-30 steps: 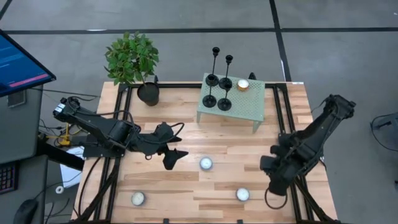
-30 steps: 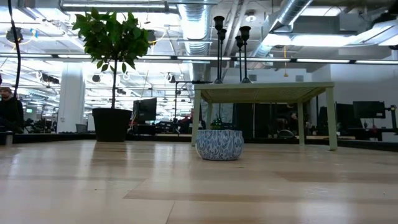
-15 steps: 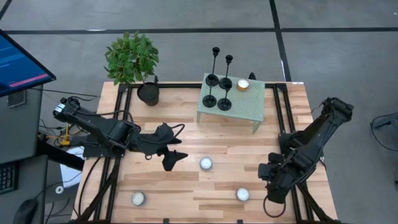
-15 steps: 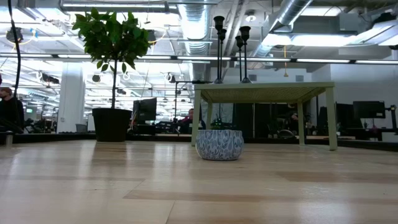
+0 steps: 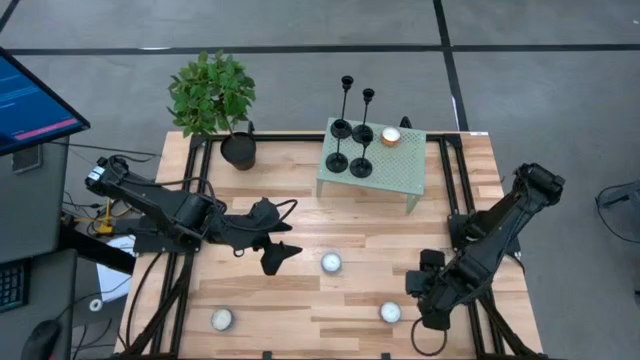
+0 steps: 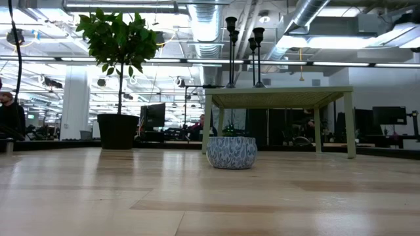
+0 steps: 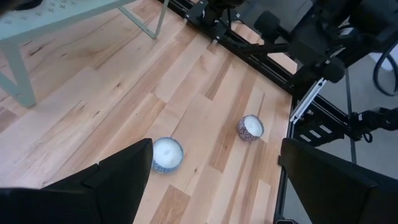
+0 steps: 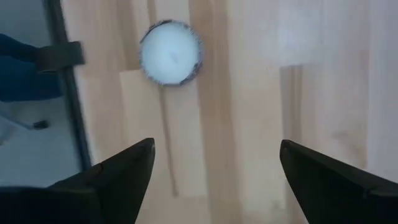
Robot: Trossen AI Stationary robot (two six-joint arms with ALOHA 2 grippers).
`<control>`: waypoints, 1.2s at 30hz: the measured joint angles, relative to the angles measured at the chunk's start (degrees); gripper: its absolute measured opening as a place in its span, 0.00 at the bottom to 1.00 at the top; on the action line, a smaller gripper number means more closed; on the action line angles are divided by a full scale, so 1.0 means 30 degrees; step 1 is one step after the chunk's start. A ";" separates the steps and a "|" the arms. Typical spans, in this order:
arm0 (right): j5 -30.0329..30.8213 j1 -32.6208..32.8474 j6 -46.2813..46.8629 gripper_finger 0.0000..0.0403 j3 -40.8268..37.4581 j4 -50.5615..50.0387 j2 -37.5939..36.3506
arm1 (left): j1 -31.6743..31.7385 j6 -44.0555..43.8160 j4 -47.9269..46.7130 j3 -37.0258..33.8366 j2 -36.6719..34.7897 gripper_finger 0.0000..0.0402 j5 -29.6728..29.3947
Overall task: Pick & Place candle stick holders
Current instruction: Put the red scented candle on the shelf
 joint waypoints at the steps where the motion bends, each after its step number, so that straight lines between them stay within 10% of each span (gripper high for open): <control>1: 0.0131 -0.0160 -0.0491 0.83 0.0000 0.0094 0.0165 | -0.0001 0.0007 0.0000 0.0000 0.0000 0.88 0.0000; 14: 0.1167 -0.1170 -0.8444 0.83 0.0000 0.4324 0.2400 | -0.0001 -0.0086 0.0005 0.0000 0.0000 0.88 0.0000; 36: 0.1181 -0.0310 -0.7816 0.82 0.0000 0.5284 0.3340 | -0.0001 -0.0103 0.0108 0.0000 0.0000 0.88 0.0007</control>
